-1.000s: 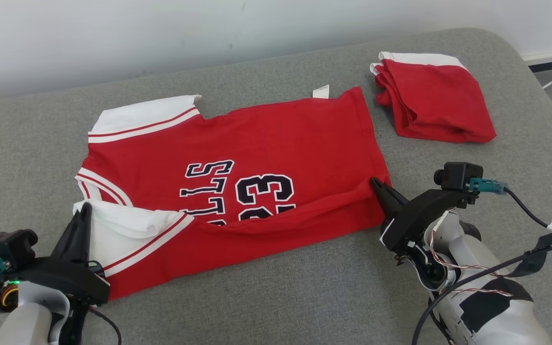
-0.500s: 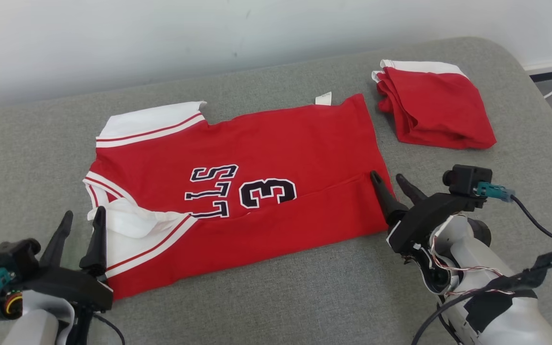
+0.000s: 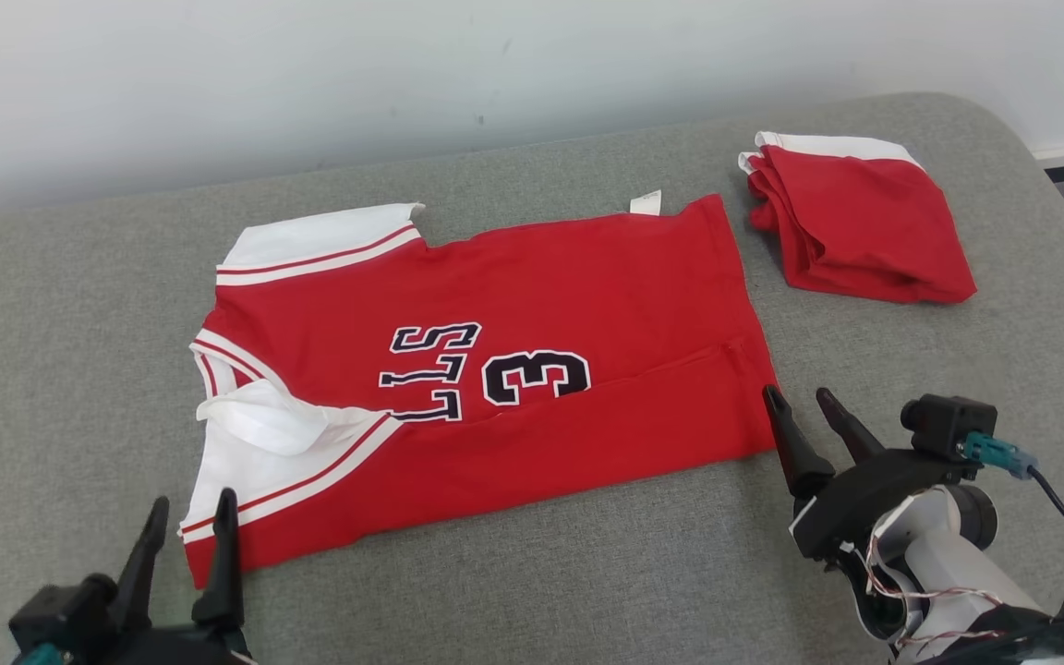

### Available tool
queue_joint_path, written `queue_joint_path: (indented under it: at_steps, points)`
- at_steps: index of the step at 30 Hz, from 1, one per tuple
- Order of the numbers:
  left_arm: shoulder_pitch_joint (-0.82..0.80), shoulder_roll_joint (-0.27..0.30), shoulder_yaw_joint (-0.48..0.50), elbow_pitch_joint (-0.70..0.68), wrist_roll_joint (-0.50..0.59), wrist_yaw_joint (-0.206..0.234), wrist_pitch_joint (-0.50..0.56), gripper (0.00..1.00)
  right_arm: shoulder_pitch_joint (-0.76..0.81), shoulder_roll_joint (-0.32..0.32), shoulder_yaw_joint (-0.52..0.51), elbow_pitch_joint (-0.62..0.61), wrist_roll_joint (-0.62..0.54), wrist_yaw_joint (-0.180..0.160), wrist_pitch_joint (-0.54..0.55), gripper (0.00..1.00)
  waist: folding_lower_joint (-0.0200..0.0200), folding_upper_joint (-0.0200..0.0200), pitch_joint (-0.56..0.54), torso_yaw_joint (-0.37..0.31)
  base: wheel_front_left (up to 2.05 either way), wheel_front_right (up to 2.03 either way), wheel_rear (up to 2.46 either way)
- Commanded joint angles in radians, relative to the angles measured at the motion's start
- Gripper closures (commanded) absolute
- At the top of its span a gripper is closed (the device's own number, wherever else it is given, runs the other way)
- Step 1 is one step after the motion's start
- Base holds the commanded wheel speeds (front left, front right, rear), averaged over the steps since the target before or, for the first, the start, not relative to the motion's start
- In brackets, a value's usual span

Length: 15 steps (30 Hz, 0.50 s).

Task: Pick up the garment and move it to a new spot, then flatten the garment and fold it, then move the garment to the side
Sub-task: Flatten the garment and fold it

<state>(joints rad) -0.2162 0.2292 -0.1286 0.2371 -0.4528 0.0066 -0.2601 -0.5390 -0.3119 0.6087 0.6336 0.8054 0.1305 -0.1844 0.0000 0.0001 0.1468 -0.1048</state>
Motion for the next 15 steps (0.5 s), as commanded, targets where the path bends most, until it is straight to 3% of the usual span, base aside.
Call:
queue_joint_path:
  at_steps: [1,15]
  points:
    - [0.035,-0.006,0.01,-0.015,0.005,0.007,-0.004,0.0,0.024,-0.002,-0.007,-0.007,-0.014,0.0,-0.01,0.0,0.0,-0.0001,-0.001,0.004,0.0,0.0,0.0]
    - [0.057,-0.022,0.026,0.054,0.051,0.01,-0.004,0.0,0.023,0.018,-0.042,0.032,-0.117,0.0,-0.018,0.0,0.0,-0.0001,0.025,0.001,0.0,0.0,0.0]
